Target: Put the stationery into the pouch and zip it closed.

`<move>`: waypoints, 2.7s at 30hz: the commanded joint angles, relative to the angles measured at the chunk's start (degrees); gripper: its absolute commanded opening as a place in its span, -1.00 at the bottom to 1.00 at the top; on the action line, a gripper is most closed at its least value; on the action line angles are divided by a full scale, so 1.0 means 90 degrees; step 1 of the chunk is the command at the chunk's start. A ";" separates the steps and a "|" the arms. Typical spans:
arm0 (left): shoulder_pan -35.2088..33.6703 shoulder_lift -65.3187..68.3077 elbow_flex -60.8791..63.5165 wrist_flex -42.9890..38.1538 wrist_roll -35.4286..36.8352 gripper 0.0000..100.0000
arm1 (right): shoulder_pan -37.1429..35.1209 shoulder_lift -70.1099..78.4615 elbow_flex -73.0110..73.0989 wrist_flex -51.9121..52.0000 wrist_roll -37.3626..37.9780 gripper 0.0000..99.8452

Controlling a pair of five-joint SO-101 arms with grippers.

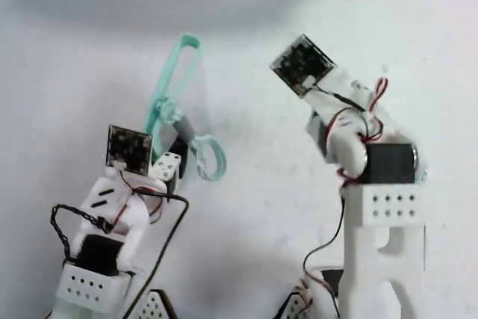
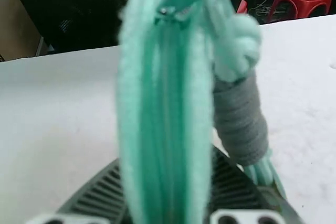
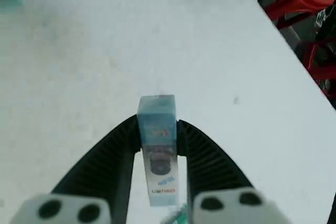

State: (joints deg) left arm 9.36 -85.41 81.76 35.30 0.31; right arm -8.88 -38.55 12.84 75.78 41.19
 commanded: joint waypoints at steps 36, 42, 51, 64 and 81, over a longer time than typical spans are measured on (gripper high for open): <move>-0.0054 -0.0093 -0.0225 0.0000 0.0039 -0.73 | -0.3179 0.3844 -0.3634 -0.2916 -0.4786 -0.96; -0.0044 -0.0093 -0.0225 0.0000 0.0039 -0.73 | -0.3179 0.3336 -0.3038 -0.2564 -0.5167 -0.96; -0.0054 -0.0093 -0.0225 0.0000 0.0039 -0.73 | -0.2955 0.2808 -0.1748 -0.3336 -0.5158 -0.96; -0.0054 -0.0093 -0.0225 0.0000 0.0039 -0.73 | -0.2466 0.2525 -0.1006 -0.4205 -0.5197 -0.96; -0.0054 -0.0093 -0.0225 -0.0010 0.0039 -0.73 | -0.3609 0.1138 -0.0947 -0.2857 -0.3800 -0.57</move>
State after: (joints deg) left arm 9.19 -85.41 81.76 35.30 0.40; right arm -39.74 -24.40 7.30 48.53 3.38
